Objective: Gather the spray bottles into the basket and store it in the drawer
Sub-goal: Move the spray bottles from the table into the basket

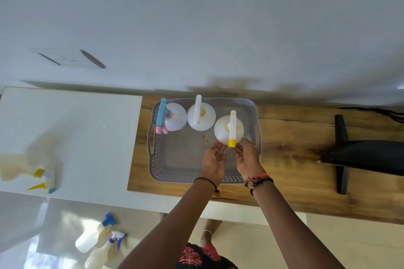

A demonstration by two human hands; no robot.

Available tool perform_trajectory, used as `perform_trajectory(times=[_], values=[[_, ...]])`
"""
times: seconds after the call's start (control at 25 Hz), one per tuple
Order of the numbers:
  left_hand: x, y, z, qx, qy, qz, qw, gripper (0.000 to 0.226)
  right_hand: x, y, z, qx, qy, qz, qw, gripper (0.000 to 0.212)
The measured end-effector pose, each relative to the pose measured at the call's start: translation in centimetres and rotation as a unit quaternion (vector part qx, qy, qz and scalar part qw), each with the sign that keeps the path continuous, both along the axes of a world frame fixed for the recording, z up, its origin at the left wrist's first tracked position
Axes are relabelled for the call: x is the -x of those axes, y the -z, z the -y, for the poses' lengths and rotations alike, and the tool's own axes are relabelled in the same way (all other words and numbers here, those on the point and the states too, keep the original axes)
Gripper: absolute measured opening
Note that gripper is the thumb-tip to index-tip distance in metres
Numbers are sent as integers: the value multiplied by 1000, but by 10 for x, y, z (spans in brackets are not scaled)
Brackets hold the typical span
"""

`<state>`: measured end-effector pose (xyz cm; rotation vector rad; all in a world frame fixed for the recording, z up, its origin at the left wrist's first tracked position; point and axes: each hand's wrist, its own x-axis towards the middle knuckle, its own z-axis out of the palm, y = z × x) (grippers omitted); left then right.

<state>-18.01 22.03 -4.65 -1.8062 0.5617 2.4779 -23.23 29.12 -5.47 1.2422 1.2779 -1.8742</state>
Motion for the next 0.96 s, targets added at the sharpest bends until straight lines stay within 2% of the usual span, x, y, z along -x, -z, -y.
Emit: perform_trajectory(times=[0.2,0.4,0.52,0.68,0.88,0.96], values=[[15,0,3,-2,-28,-7,1000,43,11,1,2,30,15,4,999,11],[27,0,11,3,-41,-19,999,44,19,1,7,47,12,-6,999,31],[33,-1,16,9,-39,-30,999,44,27,-2,10,48,18,-12,999,34],[39,-1,19,19,-4,-39,999,44,33,-5,9,55,19,-7,998,24],[25,-5,18,37,55,-15,998,43,15,-3,3,7,-12,24,1000,8],[8,-11,15,61,86,0,994,40,0,-6,3,-5,-25,28,999,10]])
